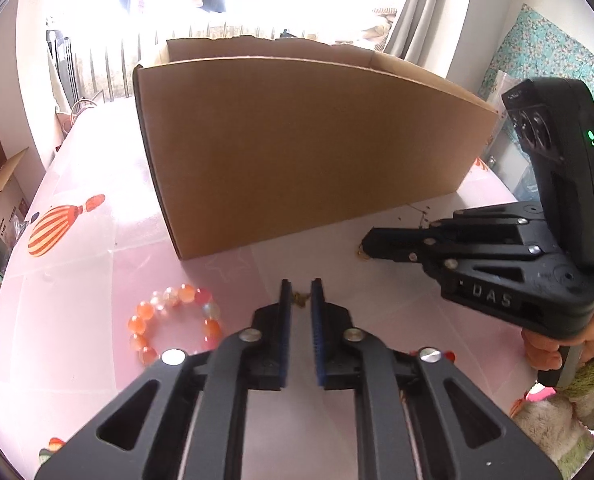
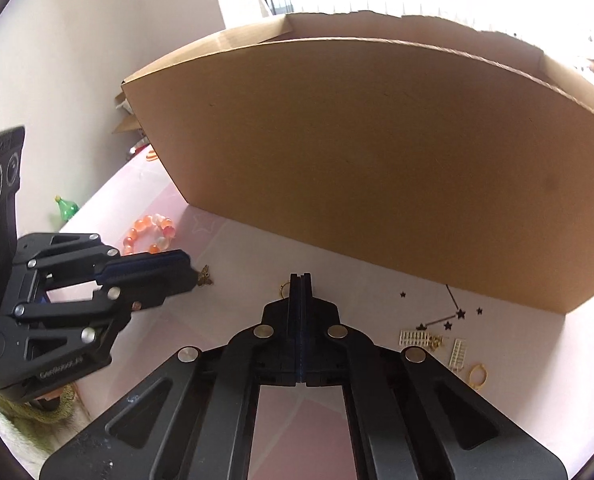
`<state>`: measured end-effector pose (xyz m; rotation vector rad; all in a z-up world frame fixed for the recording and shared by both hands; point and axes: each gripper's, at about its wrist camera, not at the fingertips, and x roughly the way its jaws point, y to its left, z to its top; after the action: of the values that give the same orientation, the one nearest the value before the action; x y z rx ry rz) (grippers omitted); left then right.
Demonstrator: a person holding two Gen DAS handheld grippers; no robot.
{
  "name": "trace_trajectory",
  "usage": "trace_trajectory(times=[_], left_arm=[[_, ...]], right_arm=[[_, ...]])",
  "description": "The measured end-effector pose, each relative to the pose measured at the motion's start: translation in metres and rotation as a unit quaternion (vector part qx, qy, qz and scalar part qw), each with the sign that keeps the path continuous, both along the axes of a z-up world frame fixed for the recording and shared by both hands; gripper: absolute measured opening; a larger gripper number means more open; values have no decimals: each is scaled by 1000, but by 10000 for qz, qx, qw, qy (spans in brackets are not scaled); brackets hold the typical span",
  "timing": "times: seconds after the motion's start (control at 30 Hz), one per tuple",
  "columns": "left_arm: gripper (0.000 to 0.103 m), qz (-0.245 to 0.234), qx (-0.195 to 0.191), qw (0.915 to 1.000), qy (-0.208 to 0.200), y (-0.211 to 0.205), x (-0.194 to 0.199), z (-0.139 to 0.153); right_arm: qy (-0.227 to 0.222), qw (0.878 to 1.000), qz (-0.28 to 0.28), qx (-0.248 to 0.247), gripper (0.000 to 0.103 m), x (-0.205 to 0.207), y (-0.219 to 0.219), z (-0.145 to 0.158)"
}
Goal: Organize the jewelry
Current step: 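Close the left tool on the bronze butterfly while the right tool grasps the gold ring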
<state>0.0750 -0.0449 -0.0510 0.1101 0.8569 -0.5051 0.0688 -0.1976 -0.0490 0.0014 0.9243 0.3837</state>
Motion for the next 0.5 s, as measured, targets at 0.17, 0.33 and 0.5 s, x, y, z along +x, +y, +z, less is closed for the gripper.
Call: trace_trajectory(times=[0.17, 0.33, 0.5], left_arm=[[31, -72, 149, 9999, 23, -6, -5, -1], [31, 33, 374, 9993, -59, -13, 1, -3], [31, -2, 458, 9989, -94, -19, 7, -6]], right_arm=[[35, 9999, -146, 78, 0, -12, -9, -3], [92, 9993, -287, 198, 0, -17, -17, -4], [131, 9989, -376, 265, 0, -26, -26, -5]])
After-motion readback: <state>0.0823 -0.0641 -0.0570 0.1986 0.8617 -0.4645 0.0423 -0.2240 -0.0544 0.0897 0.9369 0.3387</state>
